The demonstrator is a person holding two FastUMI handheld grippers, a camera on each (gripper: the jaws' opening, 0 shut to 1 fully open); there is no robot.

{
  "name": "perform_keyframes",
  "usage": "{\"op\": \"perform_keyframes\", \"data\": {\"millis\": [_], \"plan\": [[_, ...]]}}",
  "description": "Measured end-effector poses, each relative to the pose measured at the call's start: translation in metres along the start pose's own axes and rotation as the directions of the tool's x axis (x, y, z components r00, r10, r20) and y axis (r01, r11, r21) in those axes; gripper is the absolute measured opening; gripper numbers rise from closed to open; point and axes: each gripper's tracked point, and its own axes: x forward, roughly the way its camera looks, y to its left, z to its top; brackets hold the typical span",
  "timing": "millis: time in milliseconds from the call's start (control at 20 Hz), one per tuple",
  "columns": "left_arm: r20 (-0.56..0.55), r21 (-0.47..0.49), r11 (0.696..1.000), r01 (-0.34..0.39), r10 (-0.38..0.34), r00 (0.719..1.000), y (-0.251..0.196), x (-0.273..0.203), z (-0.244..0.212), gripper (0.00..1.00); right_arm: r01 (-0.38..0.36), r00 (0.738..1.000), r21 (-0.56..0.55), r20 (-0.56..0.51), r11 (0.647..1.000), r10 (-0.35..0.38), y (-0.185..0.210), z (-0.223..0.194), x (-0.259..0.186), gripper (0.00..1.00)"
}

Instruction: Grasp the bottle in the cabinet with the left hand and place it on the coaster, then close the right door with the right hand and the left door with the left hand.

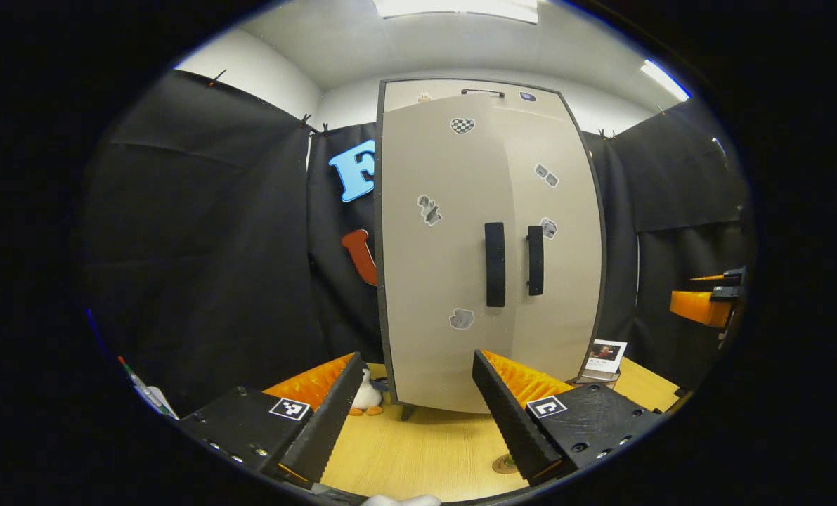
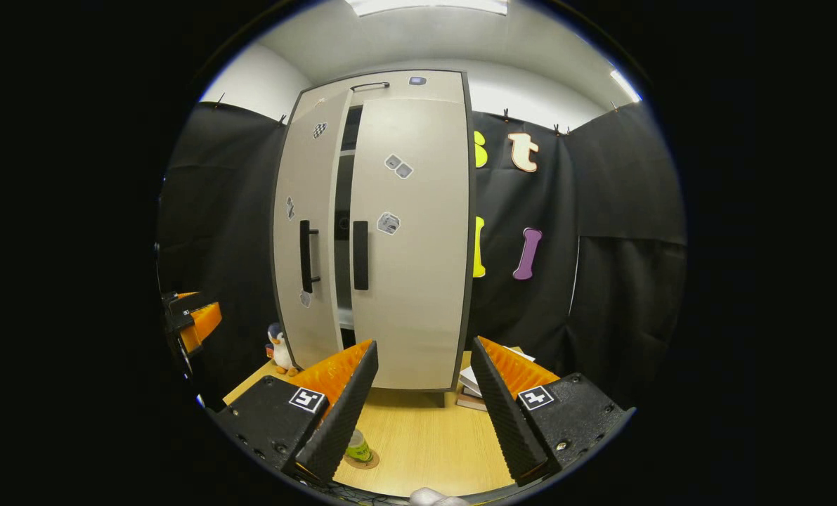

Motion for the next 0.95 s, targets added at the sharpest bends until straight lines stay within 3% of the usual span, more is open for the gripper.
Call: {"op": "perform_keyframes", "data": {"millis": [550, 950], "plan": [[0.006, -0.009, 0.999, 0.048, -0.048, 0.999, -0.025, 0.011, 0.0, 0.96, 0.027, 0.999, -0.005, -0.019, 1.0, -0.027, -0.01, -0.009, 0.0, 0.82], [-0.011, -0.013, 0.999, 0.038, -0.038, 0.999, -0.018, 0.017, -0.005, 0.96, 0.037, 0.999, 0.001, -0.02, 0.999, -0.037, -0.01, -0.011, 0.007, 0.82]]}}
